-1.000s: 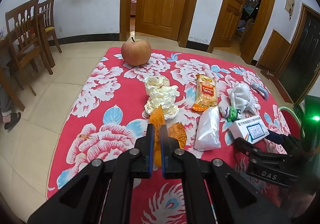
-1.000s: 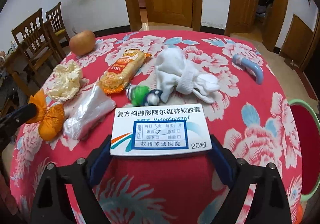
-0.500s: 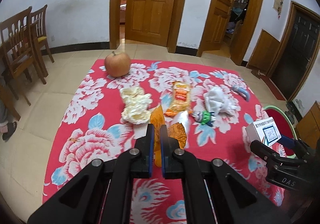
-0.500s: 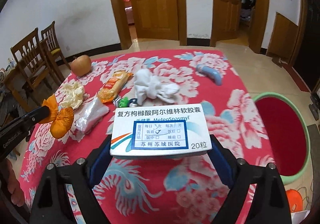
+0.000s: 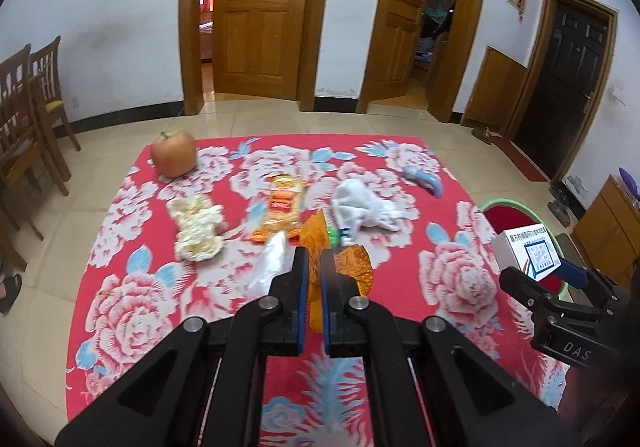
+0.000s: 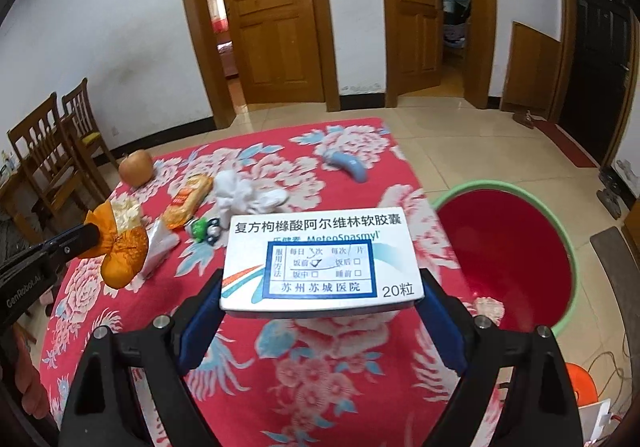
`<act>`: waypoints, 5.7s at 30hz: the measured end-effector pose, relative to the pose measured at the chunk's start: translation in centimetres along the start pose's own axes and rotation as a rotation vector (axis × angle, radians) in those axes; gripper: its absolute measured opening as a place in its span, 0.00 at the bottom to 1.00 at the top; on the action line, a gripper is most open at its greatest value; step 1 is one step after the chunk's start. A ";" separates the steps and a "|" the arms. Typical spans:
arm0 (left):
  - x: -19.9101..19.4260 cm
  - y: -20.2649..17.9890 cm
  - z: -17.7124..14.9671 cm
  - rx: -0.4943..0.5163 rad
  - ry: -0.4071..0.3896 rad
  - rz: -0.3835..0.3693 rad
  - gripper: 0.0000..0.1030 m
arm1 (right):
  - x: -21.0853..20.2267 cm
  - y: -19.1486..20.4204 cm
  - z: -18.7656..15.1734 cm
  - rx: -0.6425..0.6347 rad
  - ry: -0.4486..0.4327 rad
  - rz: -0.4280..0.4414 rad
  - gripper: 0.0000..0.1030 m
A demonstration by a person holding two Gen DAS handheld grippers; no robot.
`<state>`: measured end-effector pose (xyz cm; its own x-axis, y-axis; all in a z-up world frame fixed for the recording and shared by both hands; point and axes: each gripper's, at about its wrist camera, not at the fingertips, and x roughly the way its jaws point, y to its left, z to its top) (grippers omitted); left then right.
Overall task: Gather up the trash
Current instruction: 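Carry the orange mesh bag and medicine box over the red bin, then open both grippers to drop the box and mesh bag into the bin, then move both open tools back over the table toward the remaining trash, then close the left gripper on the clear plastic bag and lift it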
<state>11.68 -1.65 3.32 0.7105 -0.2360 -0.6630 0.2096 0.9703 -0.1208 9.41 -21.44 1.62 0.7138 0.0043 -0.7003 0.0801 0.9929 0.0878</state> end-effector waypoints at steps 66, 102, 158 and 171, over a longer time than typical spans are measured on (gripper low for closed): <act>11.6 -26.0 1.9 0.287 0.118 -0.382 0.23 | -2.6 -22.8 -3.6 0.472 -0.071 -0.226 0.96; 5.2 -13.3 1.7 0.135 0.069 -0.144 0.60 | -6.0 -15.1 -2.4 0.365 -0.120 -0.093 0.96; 8.0 3.8 -1.6 -0.065 0.150 0.065 0.28 | -5.3 -6.2 -2.8 0.197 -0.037 -0.069 0.96; 1.5 5.6 -0.6 -0.104 0.037 0.066 0.28 | -8.9 -1.1 -1.7 0.078 -0.069 0.043 0.96</act>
<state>13.57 3.50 1.22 0.6944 -0.1716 -0.6988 0.0910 0.9843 -0.1513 1.78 -22.39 6.59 0.7637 0.0357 -0.6446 0.1003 0.9798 0.1731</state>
